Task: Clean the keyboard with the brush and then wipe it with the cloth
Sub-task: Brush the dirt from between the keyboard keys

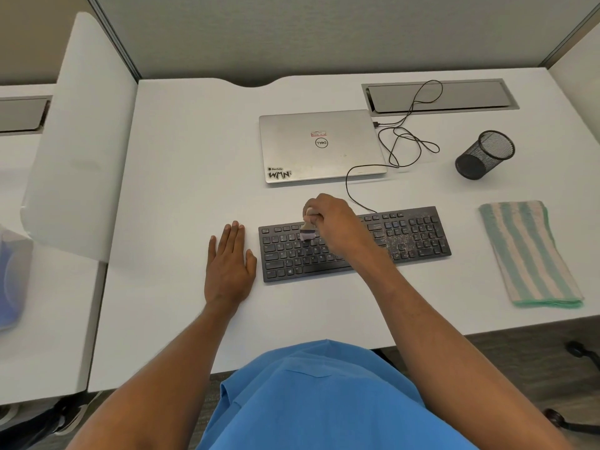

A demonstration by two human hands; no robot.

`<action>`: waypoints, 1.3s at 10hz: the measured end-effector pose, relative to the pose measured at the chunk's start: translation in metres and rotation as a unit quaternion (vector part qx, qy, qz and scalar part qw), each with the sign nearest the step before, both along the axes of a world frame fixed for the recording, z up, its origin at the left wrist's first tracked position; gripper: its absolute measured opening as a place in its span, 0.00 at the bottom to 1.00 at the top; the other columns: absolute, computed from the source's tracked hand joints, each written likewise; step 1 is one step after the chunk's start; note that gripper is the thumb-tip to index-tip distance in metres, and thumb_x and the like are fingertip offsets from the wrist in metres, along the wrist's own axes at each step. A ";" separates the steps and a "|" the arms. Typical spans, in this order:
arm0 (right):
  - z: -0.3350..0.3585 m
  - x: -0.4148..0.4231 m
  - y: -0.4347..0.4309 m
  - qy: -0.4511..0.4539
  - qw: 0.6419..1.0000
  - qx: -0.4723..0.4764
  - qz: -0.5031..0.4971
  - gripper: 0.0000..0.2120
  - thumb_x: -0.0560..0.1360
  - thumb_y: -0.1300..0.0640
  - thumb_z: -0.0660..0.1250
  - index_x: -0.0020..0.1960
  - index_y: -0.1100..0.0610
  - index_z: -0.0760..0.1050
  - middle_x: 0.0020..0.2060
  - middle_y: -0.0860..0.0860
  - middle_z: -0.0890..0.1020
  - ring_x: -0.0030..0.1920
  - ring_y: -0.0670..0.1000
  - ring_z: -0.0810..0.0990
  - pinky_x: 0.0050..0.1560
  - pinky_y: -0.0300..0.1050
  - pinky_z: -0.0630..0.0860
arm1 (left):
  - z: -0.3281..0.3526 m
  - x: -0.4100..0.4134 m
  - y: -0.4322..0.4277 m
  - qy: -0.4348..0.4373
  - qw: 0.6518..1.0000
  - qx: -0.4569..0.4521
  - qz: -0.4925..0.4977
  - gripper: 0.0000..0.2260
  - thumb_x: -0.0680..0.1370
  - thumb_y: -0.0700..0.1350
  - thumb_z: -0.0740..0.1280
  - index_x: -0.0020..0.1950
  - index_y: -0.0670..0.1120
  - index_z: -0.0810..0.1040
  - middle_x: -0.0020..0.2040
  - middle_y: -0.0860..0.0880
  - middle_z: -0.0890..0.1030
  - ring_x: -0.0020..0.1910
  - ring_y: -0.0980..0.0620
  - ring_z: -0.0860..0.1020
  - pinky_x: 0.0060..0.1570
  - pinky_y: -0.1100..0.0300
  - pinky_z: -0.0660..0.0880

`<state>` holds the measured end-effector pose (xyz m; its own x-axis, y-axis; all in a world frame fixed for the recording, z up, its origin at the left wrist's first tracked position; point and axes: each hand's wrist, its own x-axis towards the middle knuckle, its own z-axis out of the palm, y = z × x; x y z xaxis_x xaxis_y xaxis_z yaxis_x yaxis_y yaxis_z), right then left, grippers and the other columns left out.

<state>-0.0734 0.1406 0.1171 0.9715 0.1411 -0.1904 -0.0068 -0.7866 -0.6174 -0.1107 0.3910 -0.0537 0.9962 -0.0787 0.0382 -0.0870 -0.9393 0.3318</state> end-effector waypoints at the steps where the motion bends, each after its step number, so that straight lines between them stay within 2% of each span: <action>1: -0.001 0.005 -0.002 -0.019 0.998 -0.056 0.016 0.08 0.81 0.67 0.60 0.55 0.65 0.77 0.51 0.58 0.78 0.47 0.54 0.79 0.43 0.38 0.74 | 0.000 0.000 0.000 0.001 1.000 -0.001 0.001 0.30 0.84 0.52 0.50 0.85 0.43 0.59 0.86 0.47 0.59 0.85 0.51 0.53 0.84 0.47 0.47; 2: 0.002 0.005 -0.014 -0.013 0.993 -0.119 -0.002 0.09 0.81 0.65 0.60 0.57 0.61 0.77 0.55 0.58 0.76 0.53 0.59 0.77 0.50 0.47 0.74 | 0.000 0.000 0.000 0.001 1.000 0.000 0.000 0.30 0.84 0.52 0.50 0.85 0.42 0.59 0.86 0.46 0.59 0.85 0.51 0.54 0.84 0.47 0.47; 3: -0.001 0.006 -0.015 -0.028 0.993 -0.110 -0.021 0.10 0.81 0.64 0.58 0.58 0.61 0.76 0.54 0.54 0.74 0.51 0.54 0.75 0.46 0.38 0.69 | 0.000 -0.001 0.000 0.002 1.000 0.001 0.000 0.30 0.84 0.52 0.49 0.85 0.42 0.59 0.86 0.46 0.59 0.85 0.51 0.54 0.84 0.47 0.47; 4: 0.002 0.006 0.001 -0.040 0.996 -0.076 0.014 0.10 0.82 0.63 0.59 0.58 0.60 0.77 0.50 0.49 0.71 0.48 0.50 0.72 0.37 0.26 0.64 | 0.000 0.000 0.000 -0.001 1.000 0.003 0.000 0.30 0.84 0.52 0.50 0.85 0.42 0.59 0.86 0.46 0.59 0.85 0.51 0.54 0.84 0.47 0.47; 5: -0.001 0.005 0.011 -0.044 0.994 -0.081 0.050 0.09 0.81 0.65 0.60 0.57 0.60 0.78 0.51 0.52 0.76 0.48 0.53 0.75 0.45 0.32 0.71 | 0.000 0.000 0.000 0.001 1.000 0.004 0.001 0.30 0.84 0.52 0.50 0.85 0.42 0.59 0.86 0.46 0.59 0.85 0.51 0.54 0.84 0.47 0.47; 6: -0.010 0.007 0.007 -0.012 0.996 -0.075 0.052 0.06 0.80 0.68 0.61 0.51 0.65 0.77 0.43 0.54 0.77 0.40 0.50 0.77 0.37 0.32 0.76 | 0.000 0.000 0.000 0.001 1.000 0.005 0.000 0.30 0.84 0.52 0.50 0.85 0.42 0.59 0.86 0.46 0.59 0.85 0.51 0.54 0.84 0.47 0.47; 7: -0.012 0.012 -0.002 0.014 0.998 -0.059 -0.022 0.05 0.79 0.68 0.62 0.47 0.64 0.75 0.39 0.53 0.74 0.38 0.51 0.76 0.34 0.35 0.80 | 0.000 0.000 0.000 -0.002 1.000 0.002 0.000 0.30 0.84 0.52 0.50 0.85 0.42 0.60 0.85 0.46 0.59 0.85 0.51 0.54 0.84 0.47 0.47; 8: -0.013 0.002 -0.017 -0.031 0.983 -0.180 -0.028 0.05 0.80 0.65 0.60 0.53 0.60 0.75 0.47 0.51 0.69 0.44 0.52 0.69 0.43 0.45 0.73 | 0.000 -0.001 0.000 -0.005 1.000 0.000 0.002 0.30 0.84 0.51 0.50 0.85 0.42 0.60 0.85 0.46 0.60 0.85 0.50 0.55 0.84 0.46 0.48; 9: -0.011 -0.002 -0.011 -0.050 0.982 -0.181 -0.007 0.07 0.81 0.63 0.59 0.54 0.60 0.75 0.49 0.51 0.72 0.46 0.54 0.73 0.47 0.48 0.74 | -0.001 -0.001 0.000 -0.003 1.000 -0.001 0.002 0.30 0.84 0.51 0.50 0.85 0.42 0.60 0.85 0.46 0.60 0.85 0.51 0.55 0.84 0.46 0.48; 10: -0.013 -0.004 0.002 -0.066 0.991 -0.107 0.032 0.07 0.80 0.61 0.60 0.50 0.63 0.76 0.45 0.52 0.78 0.45 0.59 0.83 0.48 0.56 0.84 | 0.000 -0.001 0.000 -0.001 1.000 -0.001 0.003 0.30 0.84 0.51 0.50 0.85 0.42 0.60 0.85 0.46 0.60 0.85 0.51 0.54 0.84 0.47 0.47; 11: -0.007 -0.004 0.011 -0.039 0.993 -0.108 0.042 0.06 0.80 0.64 0.61 0.52 0.62 0.77 0.47 0.53 0.76 0.48 0.59 0.80 0.50 0.53 0.81 | 0.000 0.000 0.000 -0.001 1.000 0.000 0.002 0.30 0.84 0.51 0.50 0.85 0.42 0.60 0.85 0.46 0.60 0.85 0.51 0.54 0.84 0.47 0.47; 12: -0.011 -0.005 0.002 -0.027 0.991 -0.127 0.011 0.07 0.79 0.66 0.61 0.54 0.61 0.76 0.53 0.58 0.76 0.51 0.60 0.78 0.52 0.57 0.79 | 0.000 0.000 -0.001 0.000 1.000 0.000 0.000 0.29 0.84 0.51 0.50 0.85 0.42 0.60 0.85 0.46 0.59 0.85 0.51 0.54 0.84 0.47 0.47; 13: -0.009 -0.003 -0.004 -0.035 0.991 -0.119 -0.053 0.05 0.80 0.64 0.60 0.49 0.60 0.75 0.48 0.57 0.78 0.46 0.59 0.80 0.47 0.57 0.81 | 0.001 -0.001 -0.001 0.001 1.000 -0.001 0.002 0.30 0.84 0.51 0.50 0.85 0.43 0.59 0.85 0.46 0.59 0.85 0.51 0.54 0.84 0.47 0.47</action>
